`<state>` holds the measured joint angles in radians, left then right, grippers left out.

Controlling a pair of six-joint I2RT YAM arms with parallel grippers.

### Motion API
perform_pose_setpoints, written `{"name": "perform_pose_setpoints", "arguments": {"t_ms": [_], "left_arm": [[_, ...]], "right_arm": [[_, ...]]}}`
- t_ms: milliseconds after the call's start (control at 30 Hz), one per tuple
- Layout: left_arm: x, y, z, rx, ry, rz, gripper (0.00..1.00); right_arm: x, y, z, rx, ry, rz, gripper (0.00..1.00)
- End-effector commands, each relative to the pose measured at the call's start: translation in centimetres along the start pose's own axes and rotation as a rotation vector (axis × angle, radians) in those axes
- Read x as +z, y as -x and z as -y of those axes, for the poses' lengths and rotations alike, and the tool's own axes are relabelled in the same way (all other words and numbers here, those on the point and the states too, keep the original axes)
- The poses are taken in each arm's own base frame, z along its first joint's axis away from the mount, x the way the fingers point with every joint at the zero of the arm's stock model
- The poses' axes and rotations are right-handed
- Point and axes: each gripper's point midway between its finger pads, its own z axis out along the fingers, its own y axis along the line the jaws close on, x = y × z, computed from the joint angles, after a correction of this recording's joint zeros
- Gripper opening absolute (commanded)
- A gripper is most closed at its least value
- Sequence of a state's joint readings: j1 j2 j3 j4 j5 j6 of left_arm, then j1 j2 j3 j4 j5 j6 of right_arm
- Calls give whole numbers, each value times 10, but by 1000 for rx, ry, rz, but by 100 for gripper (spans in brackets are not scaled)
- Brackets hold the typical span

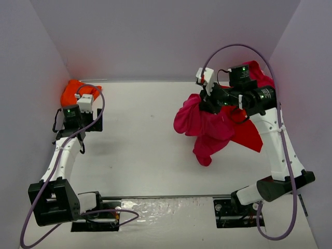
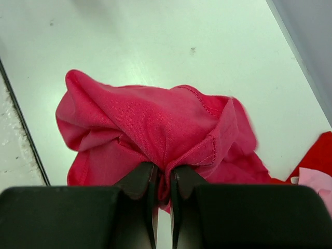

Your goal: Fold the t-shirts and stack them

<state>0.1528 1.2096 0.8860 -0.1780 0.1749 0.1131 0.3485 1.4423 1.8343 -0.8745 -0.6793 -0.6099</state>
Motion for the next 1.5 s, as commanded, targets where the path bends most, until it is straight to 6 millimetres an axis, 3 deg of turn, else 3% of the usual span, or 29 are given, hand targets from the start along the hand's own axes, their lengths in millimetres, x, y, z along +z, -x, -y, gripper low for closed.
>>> {"name": "perform_pose_setpoints", "arguments": {"t_ms": [0,100,200,233,267,300,333,400,433,500,567,600,633,733,867,1000,1067,1167,1333,1467], "left_arm": [[0,23,-10,10,29,59,97],[1,23,-10,11,29,57,97],[3,22,-9,10,26,52,97],[4,22,-9,10,25,48,97],[5,21,-9,10,25,43,97],[5,21,-10,11,26,41,97],[5,20,-10,12,27,39,97],[2,21,-11,15,34,42,97],[2,21,-11,20,34,46,97],[1,23,-11,22,34,54,97],[1,27,-7,14,12,59,97],[0,32,-4,12,-9,62,97],[0,35,2,11,-40,61,97],[-4,42,29,74,-158,46,97],[0,40,77,252,-231,-2,97],[1,31,104,333,-278,-34,97],[-1,26,117,365,-303,-43,97],[-2,22,123,388,-313,-42,97],[1,20,128,395,-318,-43,97],[5,14,135,414,-332,-59,97]], "right_arm": [[-44,37,-33,-141,40,133,0],[-65,54,-36,-191,13,173,0],[-59,60,-25,-181,-3,183,2],[-48,57,-14,-129,-19,170,14],[-33,51,1,-45,-47,142,35],[-17,43,16,4,-82,120,86],[-4,34,29,34,-125,82,100],[25,-10,74,60,-334,-142,100],[28,-21,89,79,-412,-189,100],[14,-58,138,113,-725,-362,100],[-9,-65,175,137,-1017,-366,100],[-18,-70,181,109,-1084,-395,100],[-24,-79,184,84,-1138,-426,100],[-14,-110,172,40,-1076,-522,100],[17,-152,151,82,-930,-605,100],[50,-182,129,130,-765,-641,100],[67,-207,117,155,-690,-699,100],[81,-242,101,170,-596,-809,97],[94,-280,86,175,-516,-916,76],[105,-302,78,189,-465,-975,78]]}}
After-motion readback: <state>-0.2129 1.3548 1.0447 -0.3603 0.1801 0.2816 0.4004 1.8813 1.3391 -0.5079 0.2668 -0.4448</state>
